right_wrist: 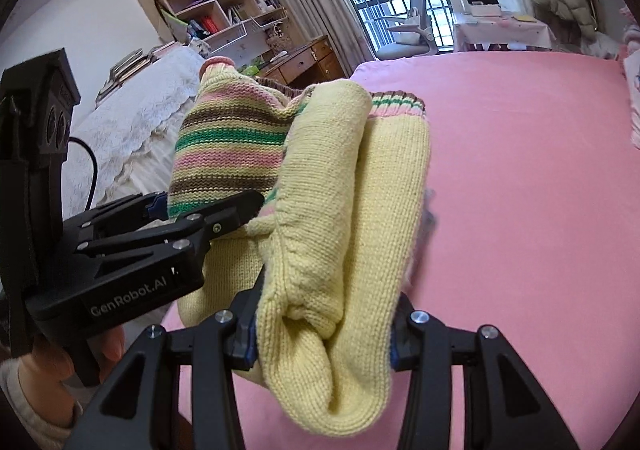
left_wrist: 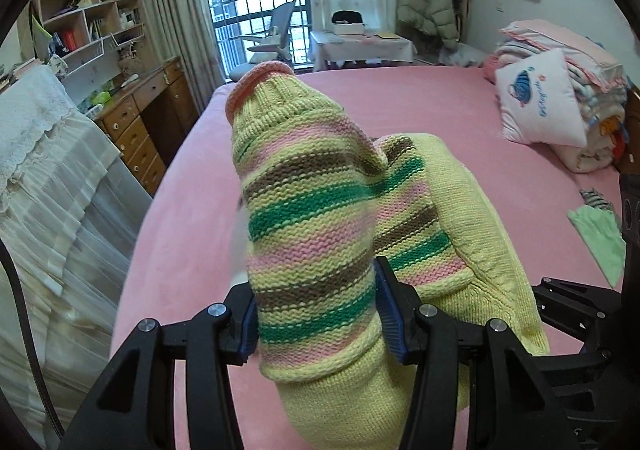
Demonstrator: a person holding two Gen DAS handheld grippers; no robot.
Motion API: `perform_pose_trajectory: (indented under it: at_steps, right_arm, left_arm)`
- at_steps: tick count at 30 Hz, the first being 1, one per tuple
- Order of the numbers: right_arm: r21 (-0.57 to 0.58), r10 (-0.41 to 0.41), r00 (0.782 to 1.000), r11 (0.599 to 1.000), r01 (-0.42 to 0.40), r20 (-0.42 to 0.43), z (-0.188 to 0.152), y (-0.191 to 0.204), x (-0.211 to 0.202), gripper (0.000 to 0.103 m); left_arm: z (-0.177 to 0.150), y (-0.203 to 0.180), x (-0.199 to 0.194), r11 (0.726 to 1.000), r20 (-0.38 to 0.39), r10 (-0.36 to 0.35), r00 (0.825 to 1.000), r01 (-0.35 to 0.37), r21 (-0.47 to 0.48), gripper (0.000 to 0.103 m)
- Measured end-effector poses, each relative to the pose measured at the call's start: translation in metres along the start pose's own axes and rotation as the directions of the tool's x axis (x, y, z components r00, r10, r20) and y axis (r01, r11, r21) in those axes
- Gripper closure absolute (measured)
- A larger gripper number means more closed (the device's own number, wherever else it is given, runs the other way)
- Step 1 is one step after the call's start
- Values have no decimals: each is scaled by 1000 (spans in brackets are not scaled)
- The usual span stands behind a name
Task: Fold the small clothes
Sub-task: 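Lift the cardigan bundle with the left tool and carry it to the clothes stack, then lower the cardigan onto the grey clothes stack and open the left tool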
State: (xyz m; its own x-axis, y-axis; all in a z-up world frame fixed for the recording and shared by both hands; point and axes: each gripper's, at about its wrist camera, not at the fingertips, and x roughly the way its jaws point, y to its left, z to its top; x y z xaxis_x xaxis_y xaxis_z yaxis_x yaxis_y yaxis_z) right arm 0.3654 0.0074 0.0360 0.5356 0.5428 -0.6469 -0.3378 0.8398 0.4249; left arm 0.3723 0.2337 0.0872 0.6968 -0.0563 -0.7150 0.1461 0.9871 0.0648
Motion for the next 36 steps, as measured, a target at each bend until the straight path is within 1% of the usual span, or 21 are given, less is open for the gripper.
perform_pose_trajectory:
  at_steps: [3,5,7,8,11,14,16,18,20,21,24,26,29,32,34,36]
  right_arm:
    - [23,-13,1000,1000,13,-6,27,6,44,58]
    - [45,-23,999,999,24,-22,37,2,72,58]
    - [69,-25,999,997,28,-38,38,-7,92,58]
    - [87,-26,998,996,30,-49,41,-13,110,58]
    - [136,-40,997,989,48,-61,44,-28,141,58]
    - [220,-35,997,974,50,-75,37,-51,168,58]
    - [279,-25,996,959,49,-88,28,-68,185,58]
    - [323,-9,998,946,30,-67,22,-78,193,58]
    - [329,-12,999,944,24,-38,15,-83,196,58]
    - [332,-8,999,943,18,-32,12,-85,199,58]
    - [328,29,999,944,-18,-27,6,-91,206,56]
    - [325,49,998,945,-38,-26,2,-94,207,55]
    - [283,24,1000,959,-17,-19,2,-87,210,54]
    - [251,7,1000,968,-3,-16,-5,-85,208,52]
    - [219,3,1000,976,2,-23,-4,-81,206,51]
    - [198,1,999,980,7,-41,1,-78,203,47]
  left_arm:
    - [19,30,39,1000,-12,14,1000,-14,-9,54]
    - [31,41,76,1000,-41,10,999,-11,-27,54]
    - [36,55,112,999,-73,3,997,-7,-53,54]
    - [38,59,128,998,-84,-1,996,-4,-60,54]
    - [40,73,178,997,-118,-31,993,21,-80,54]
    - [37,75,224,995,-161,-47,986,32,-91,54]
    - [35,73,251,996,-179,-41,983,27,-82,54]
    - [31,70,272,998,-166,-26,986,17,-55,53]
    - [27,66,283,999,-135,-35,990,30,-44,53]
    - [26,66,286,998,-131,-42,990,36,-49,52]
    - [21,76,297,995,-116,-71,991,62,-74,49]
    - [16,84,298,991,-100,-91,991,80,-109,47]
    - [12,94,302,986,-85,-97,992,84,-145,43]
    - [8,99,303,987,-74,-76,994,64,-148,35]
    - [5,100,299,985,-77,-69,995,55,-163,30]
    - [4,100,293,986,-87,-45,995,31,-164,20]
